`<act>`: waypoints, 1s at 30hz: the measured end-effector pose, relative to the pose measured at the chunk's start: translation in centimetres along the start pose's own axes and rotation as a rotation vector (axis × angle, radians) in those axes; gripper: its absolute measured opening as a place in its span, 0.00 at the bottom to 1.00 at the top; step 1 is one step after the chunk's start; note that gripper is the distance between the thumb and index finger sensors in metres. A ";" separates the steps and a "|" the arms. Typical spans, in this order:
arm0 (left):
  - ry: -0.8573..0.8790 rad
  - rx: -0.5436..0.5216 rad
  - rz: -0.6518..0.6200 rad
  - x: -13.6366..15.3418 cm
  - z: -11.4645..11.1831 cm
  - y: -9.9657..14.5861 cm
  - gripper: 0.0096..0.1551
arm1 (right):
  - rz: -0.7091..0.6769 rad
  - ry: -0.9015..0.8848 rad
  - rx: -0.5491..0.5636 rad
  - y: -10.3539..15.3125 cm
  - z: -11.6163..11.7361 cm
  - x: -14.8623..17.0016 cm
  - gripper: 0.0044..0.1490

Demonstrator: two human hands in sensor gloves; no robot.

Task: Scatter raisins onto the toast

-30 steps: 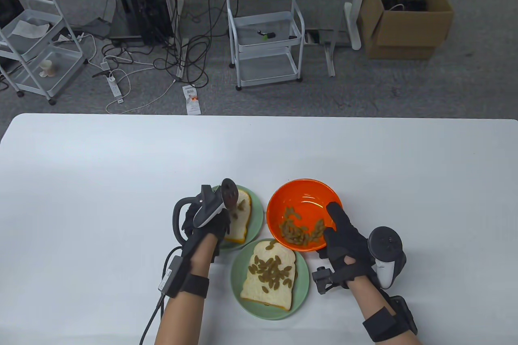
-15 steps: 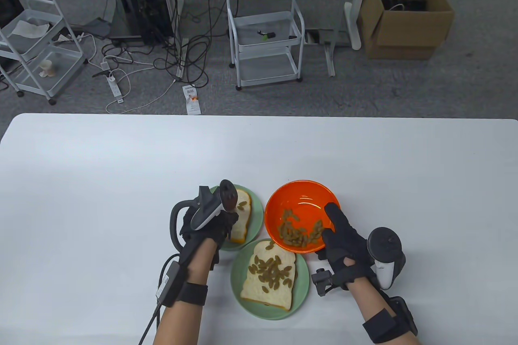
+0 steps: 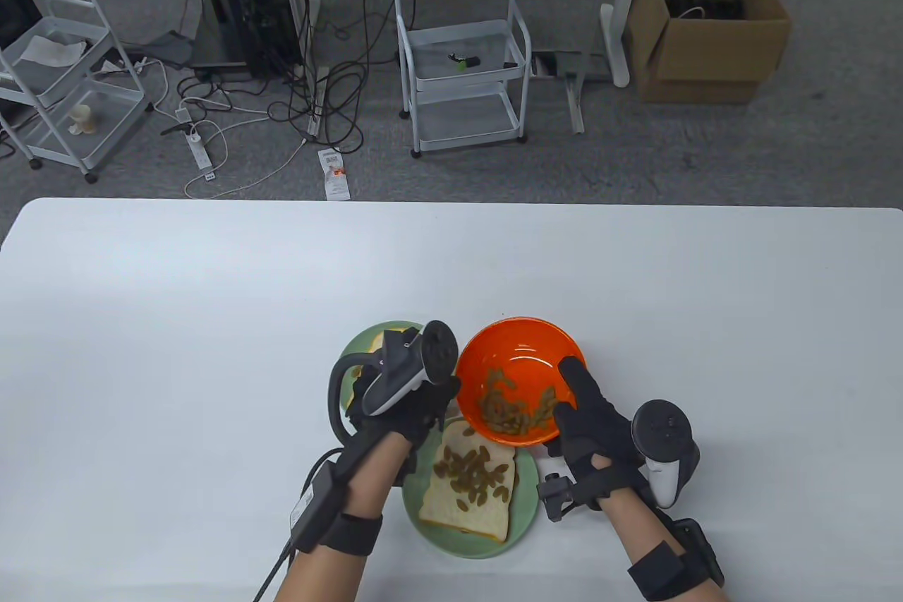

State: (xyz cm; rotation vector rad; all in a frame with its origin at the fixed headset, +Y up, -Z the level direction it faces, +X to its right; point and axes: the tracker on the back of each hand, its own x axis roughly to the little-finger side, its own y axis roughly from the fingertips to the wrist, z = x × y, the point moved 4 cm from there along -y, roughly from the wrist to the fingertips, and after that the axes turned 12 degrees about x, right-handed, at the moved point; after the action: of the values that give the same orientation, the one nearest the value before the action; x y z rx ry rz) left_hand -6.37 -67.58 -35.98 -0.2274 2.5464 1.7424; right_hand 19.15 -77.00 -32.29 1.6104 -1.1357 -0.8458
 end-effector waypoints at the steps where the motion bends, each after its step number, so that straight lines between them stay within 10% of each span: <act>1: -0.015 0.004 -0.041 -1.5 -0.1 0.5 0.48 | -0.003 -0.006 -0.006 0.3 0.2 -0.2 0.39; 13: -0.300 0.153 0.043 -7.6 -4.8 0.5 0.52 | -0.051 -0.078 -0.032 3.1 2.1 -2.1 0.39; 30: -0.185 -0.129 -0.076 -7.8 -4.0 -0.2 0.27 | -0.032 -0.111 0.025 2.0 0.8 -1.5 0.38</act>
State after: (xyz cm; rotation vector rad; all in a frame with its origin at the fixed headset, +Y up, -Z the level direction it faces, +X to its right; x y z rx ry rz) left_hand 1.57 -70.65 -33.78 -0.1567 2.2717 1.8099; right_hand 17.43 -76.09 -30.63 1.6231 -1.2046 -0.9551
